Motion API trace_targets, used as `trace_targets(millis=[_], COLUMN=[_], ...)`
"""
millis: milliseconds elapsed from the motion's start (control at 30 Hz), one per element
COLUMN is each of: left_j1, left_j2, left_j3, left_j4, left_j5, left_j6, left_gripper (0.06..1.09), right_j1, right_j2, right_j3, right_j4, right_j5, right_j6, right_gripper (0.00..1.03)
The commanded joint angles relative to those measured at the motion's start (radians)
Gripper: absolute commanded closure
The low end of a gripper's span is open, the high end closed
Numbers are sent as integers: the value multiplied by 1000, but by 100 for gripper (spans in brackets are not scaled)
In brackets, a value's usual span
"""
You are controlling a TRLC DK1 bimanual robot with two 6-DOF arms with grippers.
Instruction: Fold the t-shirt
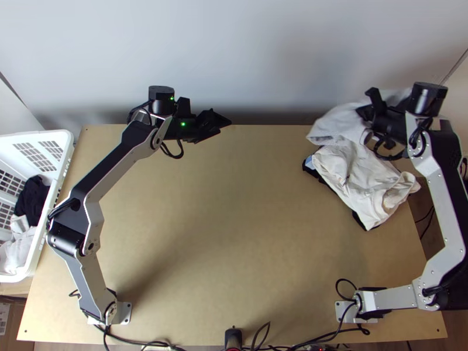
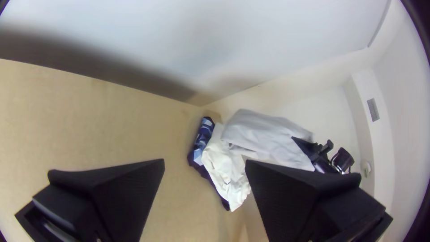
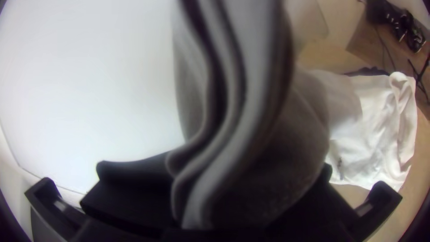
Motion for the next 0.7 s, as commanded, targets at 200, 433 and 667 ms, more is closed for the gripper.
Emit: trace_targets(millis=[200,433,667], left_j1=[4,4,14], left_j2=[-5,-3,-5], left_j3=[-14,-12,-12], left_j4=[6,17,17], left_j5=[0,0,2], left_j6=[9,8,8], left_gripper=[20,20,20], right_j1=[-60,-27,2], right_j2=[-64,-59,-27], right_j3=[-125,-99,-59], right_j4=[-19,-5,4], right_j5=[64,64,64], right_j6=[3,8,9], right_gripper=[100,100,100])
